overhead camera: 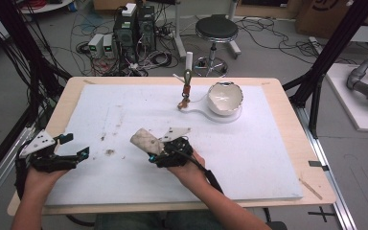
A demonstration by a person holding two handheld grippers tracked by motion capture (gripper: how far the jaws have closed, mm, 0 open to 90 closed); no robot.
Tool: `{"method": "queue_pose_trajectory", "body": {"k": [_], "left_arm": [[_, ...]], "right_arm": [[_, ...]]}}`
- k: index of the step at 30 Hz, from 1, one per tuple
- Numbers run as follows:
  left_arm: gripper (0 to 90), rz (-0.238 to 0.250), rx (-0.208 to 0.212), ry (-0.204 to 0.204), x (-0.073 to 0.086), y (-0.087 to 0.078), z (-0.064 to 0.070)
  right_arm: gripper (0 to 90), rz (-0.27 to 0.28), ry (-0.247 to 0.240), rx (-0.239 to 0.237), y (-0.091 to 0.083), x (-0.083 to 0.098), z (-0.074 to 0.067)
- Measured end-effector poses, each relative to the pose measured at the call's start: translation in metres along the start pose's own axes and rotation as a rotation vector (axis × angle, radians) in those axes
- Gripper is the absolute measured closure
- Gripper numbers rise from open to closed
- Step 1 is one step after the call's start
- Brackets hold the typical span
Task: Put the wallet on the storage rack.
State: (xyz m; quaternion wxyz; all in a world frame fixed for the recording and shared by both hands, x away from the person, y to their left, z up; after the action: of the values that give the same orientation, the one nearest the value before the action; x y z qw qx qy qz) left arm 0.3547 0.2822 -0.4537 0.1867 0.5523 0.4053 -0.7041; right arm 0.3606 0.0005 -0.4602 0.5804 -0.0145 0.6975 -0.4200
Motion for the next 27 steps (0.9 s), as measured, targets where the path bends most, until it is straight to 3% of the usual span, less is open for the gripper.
{"method": "queue_pose_trajectory", "body": {"k": [7, 15, 27], "left_arm": [[13.1, -0.007, 0.043, 0.02, -0.009, 0.023, 0.008], [13.1, -0.005, 0.084, 0.039, -0.019, 0.047, 0.018], [13.4, 0.017, 0.076, 0.047, -0.031, 0.066, 0.02]], "right_arm": [[37.1, 0.042, 0.046, 0.082, -0.029, 0.004, 0.034], [37.1, 0.068, 0.096, 0.147, -0.058, 0.014, 0.064], [37.1, 0.093, 0.162, 0.233, -0.09, 0.032, 0.1]]}}
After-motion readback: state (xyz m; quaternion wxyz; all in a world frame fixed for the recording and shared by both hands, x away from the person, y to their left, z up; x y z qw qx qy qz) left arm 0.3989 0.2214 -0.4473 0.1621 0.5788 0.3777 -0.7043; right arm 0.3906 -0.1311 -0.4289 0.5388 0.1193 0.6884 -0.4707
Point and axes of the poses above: each handheld gripper's, and its own axes: y roughly forward along the jaws, x roughly out of its underside, z roughly to its right, the point moved 9 cm from there along y, roughly forward along the jaws, and after that the axes turned 3 degrees about x, right-handed, at the moved point
